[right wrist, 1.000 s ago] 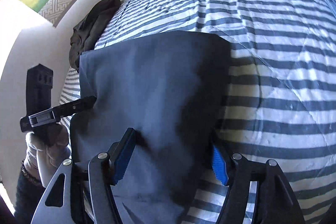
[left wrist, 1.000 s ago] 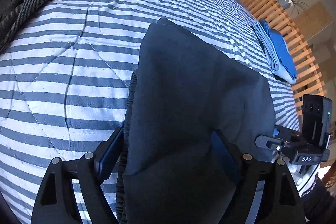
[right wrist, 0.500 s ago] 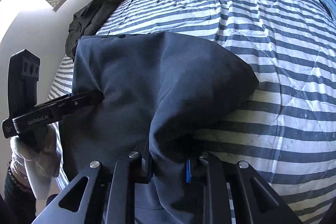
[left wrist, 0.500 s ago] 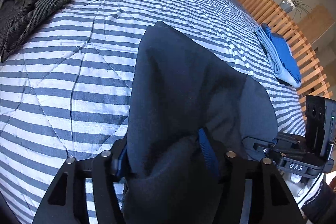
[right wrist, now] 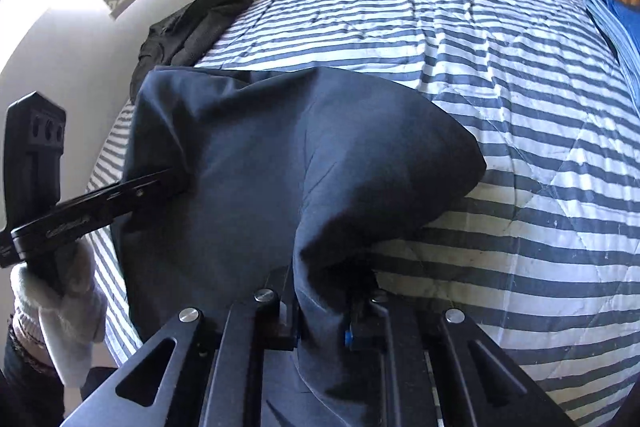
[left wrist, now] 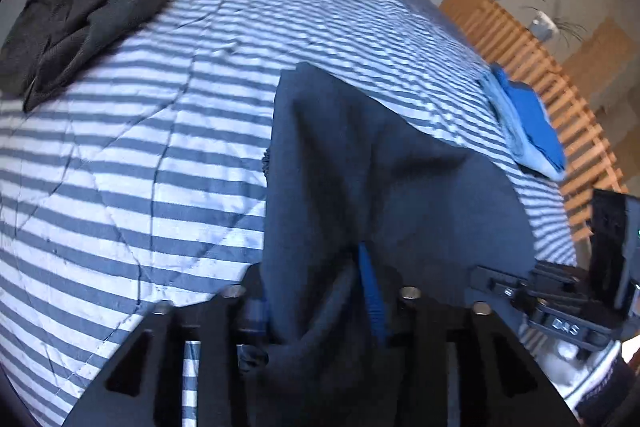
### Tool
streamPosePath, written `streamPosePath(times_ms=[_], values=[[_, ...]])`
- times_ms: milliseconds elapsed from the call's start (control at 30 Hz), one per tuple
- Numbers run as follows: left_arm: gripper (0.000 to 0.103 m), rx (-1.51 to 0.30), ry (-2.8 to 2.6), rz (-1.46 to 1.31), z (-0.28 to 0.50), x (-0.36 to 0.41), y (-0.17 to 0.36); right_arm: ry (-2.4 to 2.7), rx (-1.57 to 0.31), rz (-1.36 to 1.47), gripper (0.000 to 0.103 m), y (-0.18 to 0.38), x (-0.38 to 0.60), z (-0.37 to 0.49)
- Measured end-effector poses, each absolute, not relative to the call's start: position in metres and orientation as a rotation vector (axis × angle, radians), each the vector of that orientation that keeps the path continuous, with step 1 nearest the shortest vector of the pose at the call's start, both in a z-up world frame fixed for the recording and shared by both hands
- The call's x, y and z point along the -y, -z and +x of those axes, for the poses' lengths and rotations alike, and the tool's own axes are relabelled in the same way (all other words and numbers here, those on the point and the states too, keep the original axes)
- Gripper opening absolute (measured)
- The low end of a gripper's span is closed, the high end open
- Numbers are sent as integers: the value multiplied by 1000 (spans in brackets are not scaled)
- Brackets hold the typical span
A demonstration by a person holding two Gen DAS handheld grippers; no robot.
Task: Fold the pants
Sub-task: 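Grasp the folded trousers edge with both grippers, then lift the trousers with both grippers and carry them toward the blue shirt stack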
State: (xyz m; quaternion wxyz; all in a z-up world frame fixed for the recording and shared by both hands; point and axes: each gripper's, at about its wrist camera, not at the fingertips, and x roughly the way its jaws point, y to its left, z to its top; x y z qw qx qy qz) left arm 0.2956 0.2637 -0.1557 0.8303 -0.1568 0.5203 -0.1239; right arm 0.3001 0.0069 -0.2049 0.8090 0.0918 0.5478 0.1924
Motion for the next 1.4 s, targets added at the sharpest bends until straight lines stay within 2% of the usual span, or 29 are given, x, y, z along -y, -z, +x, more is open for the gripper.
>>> streamPosePath(times_ms=[33, 67, 133, 167, 267, 467, 533, 833, 1000, 1167, 1400], values=[[78, -1139, 257, -351, 300, -266, 163, -403, -1176, 197, 13, 206, -6, 300], [89, -1199, 274, -398, 306, -268, 175, -405, -1178, 200, 13, 206, -6, 300], [93, -1184, 310, -401, 306, -268, 178, -406, -1192, 215, 14, 209, -1, 301], [90, -1195, 324, -378, 307, -264, 180, -413, -1199, 225, 14, 210, 2, 302], [64, -1185, 379, -314, 304, -249, 177, -408, -1220, 241, 14, 218, 8, 305], [35, -1128, 406, -416, 283, -259, 165, -384, -1199, 215, 13, 220, 0, 302], [30, -1098, 418, -422, 273, -260, 153, -380, -1176, 189, 12, 212, -1, 297], [27, -1063, 479, -451, 238, -240, 126, -368, -1069, 90, 11, 161, 20, 257], [28, -1081, 549, -503, 224, -190, 130, -326, -1060, 24, 11, 139, 52, 238], [27, -1115, 608, -505, 224, -135, 144, -225, -1088, 7, 11, 145, 97, 226], [27, -1035, 715, -451, 236, -63, 97, -145, -973, 4, 11, 106, 159, 211]])
